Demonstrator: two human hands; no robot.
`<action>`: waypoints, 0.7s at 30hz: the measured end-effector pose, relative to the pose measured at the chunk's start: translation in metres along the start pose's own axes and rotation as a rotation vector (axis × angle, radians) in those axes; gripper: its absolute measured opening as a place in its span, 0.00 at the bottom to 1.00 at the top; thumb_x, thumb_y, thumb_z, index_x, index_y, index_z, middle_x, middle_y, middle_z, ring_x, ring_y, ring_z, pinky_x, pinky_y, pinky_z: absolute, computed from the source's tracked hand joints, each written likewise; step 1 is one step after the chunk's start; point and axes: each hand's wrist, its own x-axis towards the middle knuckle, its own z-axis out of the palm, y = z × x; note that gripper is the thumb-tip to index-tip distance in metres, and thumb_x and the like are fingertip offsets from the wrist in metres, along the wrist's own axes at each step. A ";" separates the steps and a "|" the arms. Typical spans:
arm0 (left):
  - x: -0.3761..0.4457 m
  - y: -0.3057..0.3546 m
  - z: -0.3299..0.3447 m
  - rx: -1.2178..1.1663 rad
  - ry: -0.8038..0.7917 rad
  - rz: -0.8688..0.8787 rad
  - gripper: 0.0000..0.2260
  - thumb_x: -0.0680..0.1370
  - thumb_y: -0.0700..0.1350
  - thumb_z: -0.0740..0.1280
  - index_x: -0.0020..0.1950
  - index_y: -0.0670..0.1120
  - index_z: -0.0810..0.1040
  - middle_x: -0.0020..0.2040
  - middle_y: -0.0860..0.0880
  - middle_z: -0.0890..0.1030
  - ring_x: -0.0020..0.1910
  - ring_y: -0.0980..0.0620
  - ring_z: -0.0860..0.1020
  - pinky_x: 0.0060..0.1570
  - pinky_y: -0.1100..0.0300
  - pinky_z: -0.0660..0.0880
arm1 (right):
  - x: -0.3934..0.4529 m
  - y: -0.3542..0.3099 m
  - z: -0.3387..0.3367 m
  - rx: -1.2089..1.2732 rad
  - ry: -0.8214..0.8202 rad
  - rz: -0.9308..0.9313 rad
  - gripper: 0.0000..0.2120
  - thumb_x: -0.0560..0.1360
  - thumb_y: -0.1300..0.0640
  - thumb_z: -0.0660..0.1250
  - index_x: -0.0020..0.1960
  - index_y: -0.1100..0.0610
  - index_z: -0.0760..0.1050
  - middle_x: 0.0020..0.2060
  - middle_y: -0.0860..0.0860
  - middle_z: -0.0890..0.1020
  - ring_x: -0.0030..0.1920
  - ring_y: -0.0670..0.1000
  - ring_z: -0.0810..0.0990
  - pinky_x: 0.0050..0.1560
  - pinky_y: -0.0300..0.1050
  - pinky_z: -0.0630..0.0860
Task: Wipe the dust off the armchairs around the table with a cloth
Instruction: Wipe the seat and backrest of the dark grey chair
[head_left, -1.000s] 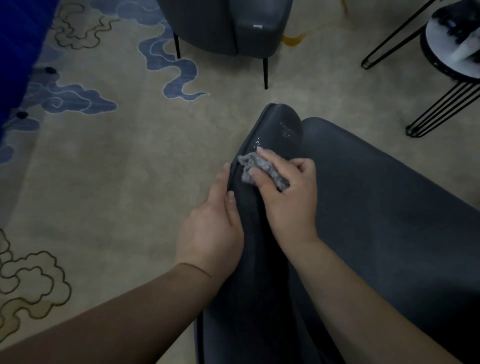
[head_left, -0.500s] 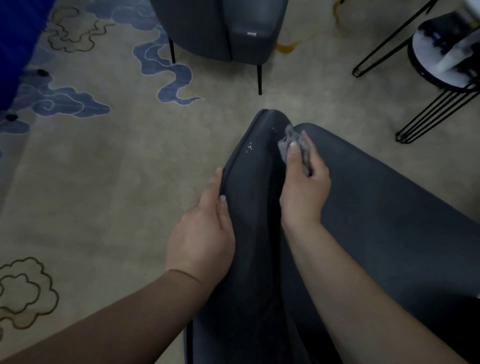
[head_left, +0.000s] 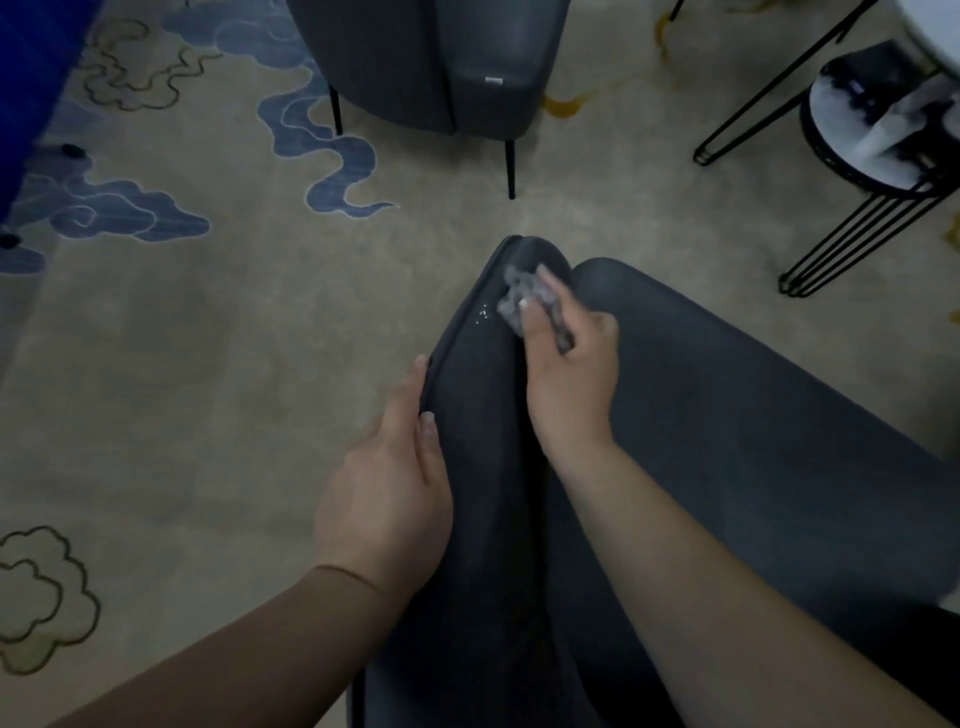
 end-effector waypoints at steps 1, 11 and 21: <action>0.000 0.000 0.000 0.015 -0.005 -0.008 0.22 0.80 0.52 0.51 0.75 0.59 0.59 0.58 0.44 0.80 0.50 0.39 0.79 0.48 0.46 0.76 | 0.012 -0.002 0.002 0.002 0.039 0.048 0.16 0.78 0.49 0.64 0.66 0.44 0.75 0.52 0.53 0.71 0.46 0.37 0.75 0.51 0.23 0.68; 0.000 0.003 -0.004 0.000 -0.065 -0.025 0.24 0.79 0.55 0.48 0.75 0.61 0.56 0.64 0.48 0.77 0.57 0.43 0.77 0.55 0.48 0.75 | -0.005 -0.003 -0.003 -0.125 -0.117 -0.207 0.15 0.78 0.51 0.65 0.63 0.39 0.75 0.45 0.45 0.65 0.46 0.44 0.72 0.54 0.26 0.66; -0.001 0.002 -0.006 0.037 -0.056 -0.008 0.23 0.79 0.52 0.49 0.75 0.59 0.56 0.60 0.47 0.79 0.52 0.43 0.79 0.50 0.48 0.76 | -0.025 -0.005 -0.004 -0.267 -0.157 -0.423 0.16 0.73 0.44 0.65 0.60 0.41 0.78 0.45 0.48 0.66 0.47 0.50 0.71 0.55 0.39 0.71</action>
